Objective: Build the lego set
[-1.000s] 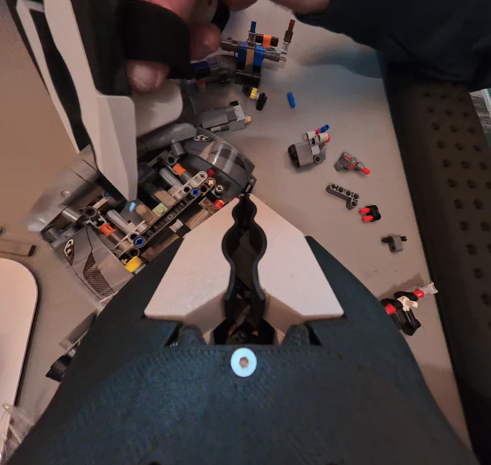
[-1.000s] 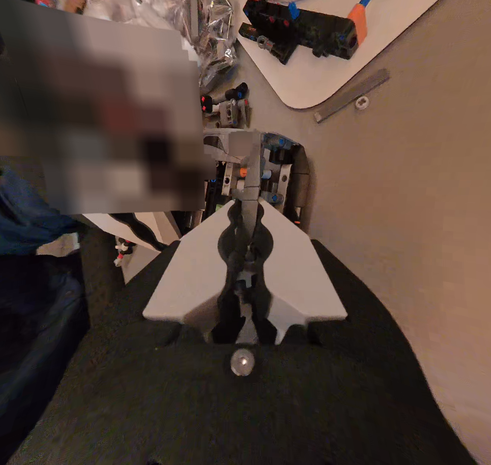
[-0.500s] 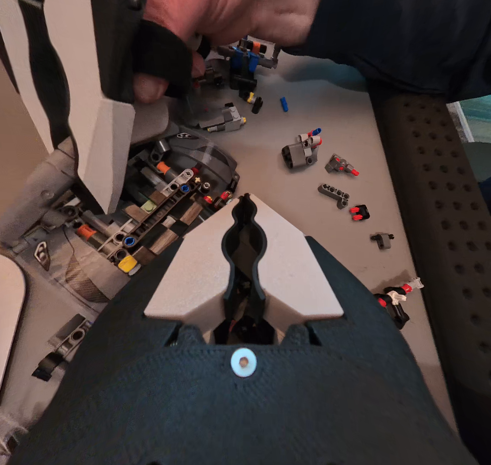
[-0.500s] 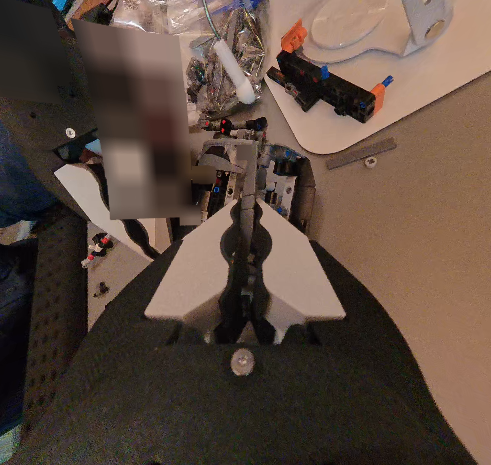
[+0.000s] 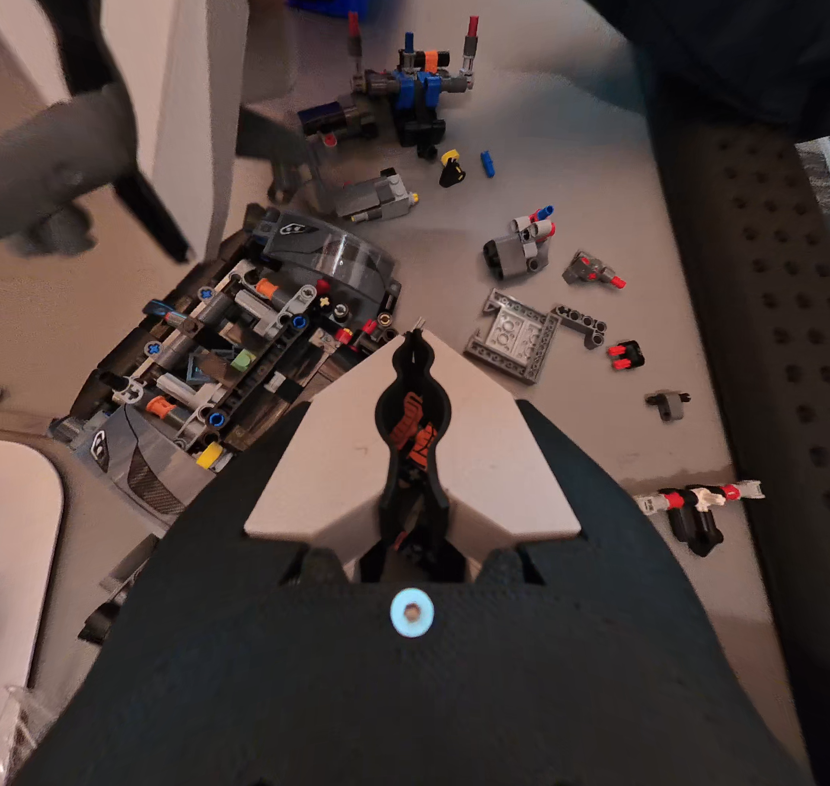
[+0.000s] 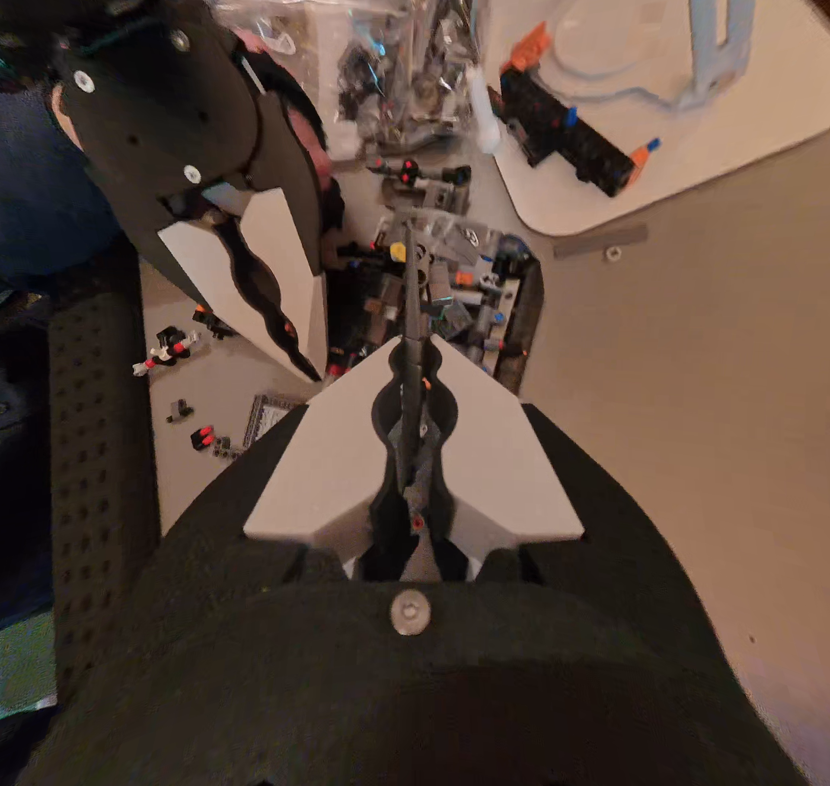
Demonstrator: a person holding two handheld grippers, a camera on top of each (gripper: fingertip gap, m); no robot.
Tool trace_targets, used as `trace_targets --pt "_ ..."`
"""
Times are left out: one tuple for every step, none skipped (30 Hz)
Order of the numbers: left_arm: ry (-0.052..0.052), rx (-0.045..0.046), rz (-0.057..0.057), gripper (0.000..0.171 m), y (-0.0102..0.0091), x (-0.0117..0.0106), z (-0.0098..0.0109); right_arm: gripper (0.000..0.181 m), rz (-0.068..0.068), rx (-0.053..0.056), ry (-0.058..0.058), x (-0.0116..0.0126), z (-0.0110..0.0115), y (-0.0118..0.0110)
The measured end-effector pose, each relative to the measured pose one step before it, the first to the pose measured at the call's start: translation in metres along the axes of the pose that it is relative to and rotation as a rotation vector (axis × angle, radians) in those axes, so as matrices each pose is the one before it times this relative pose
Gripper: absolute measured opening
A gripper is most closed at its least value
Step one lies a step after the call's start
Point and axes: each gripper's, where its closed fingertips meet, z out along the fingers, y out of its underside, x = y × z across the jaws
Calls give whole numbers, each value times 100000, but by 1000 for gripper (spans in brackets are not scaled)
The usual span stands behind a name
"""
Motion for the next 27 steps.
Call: trace_targets --pt "-278 -378 -170 0 39 -22 -70 3 3625 -3585 -170 347 -425 925" --pt "-307 -588 138 0 34 -2 -98 3 3282 -3622 -1478 2 -369 840" --pt "-1240 -607 168 0 4 -103 -163 7 2367 -3457 821 136 -321 723" --pt "-1537 -402 -95 0 -28 -172 -227 11 1772 -4090 2220 214 -269 759" --pt "-1059 -229 -46 0 -24 -103 -257 14 1083 -5312 588 -80 -142 924" --pt "-1444 102 -146 0 -36 -166 -301 22 338 -4797 1280 4 -86 794" --pt "-1800 109 -235 2 -22 -233 -305 30 -48 -2333 3926 397 -156 343" --pt "-1369 -1 -371 4 19 -181 -311 31 -1031 -528 2859 179 -136 13" --pt "-2047 599 -419 5 -71 -313 -340 33 -3291 -202 581 -286 -10 -134" --pt "-2898 149 -962 6 -1 -501 -377 36 -4482 1164 1273 -262 53 -431" --pt "-2434 -373 -898 7 82 -457 -407 36 -3327 2022 1911 -96 98 -664" --pt "-2918 564 -635 8 -11 -540 -449 38 -1694 1032 605 -179 249 -617" --pt "-4188 1209 -1486 8 -73 -822 -515 41 -1079 112 689 -120 410 -494" --pt "-2704 487 -2386 9 55 -691 -485 43 -1249 167 2188 125 524 -514" --pt "-2512 1086 -1608 12 -35 -620 -469 43 -1762 490 2899 249 645 -547" --pt "-5890 1541 -1241 12 -131 -1113 -497 42 -2029 495 2740 212 714 -552" --pt "-5739 109 -1797 16 33 -1129 -376 41 -1647 496 3084 256 664 -547" --pt "-3302 -669 -1718 23 151 -703 -164 39 -1265 1281 3453 290 521 -651" --pt "-3124 -271 -1851 32 72 -611 -3 38 -1572 1800 1556 -27 467 -715" --pt "-4619 -1208 -2725 36 178 -802 191 37 -1626 1018 -256 -297 484 -475" --pt "-1681 -3203 -1729 40 477 -291 442 37 -575 -284 -643 -231 387 -126" --pt "1522 -3083 -463 46 501 305 663 35 250 264 -1056 -171 162 -83" --pt "79 -3221 -1168 50 544 99 765 31 -118 1030 -1928 -276 34 -85" --pt "-1359 -2658 -1942 46 380 -140 703 25 -300 728 -2326 -325 68 38" --pt "1022 2380 -2841 43 -498 66 211 18 509 795 -1653 -168 78 62" --pt "111 -1285 -1164 43 58 -74 242 18 1117 895 -883 -4 12 -5" --pt "1750 83 -1260 40 -56 137 44 17 922 489 -707 20 -12 25"
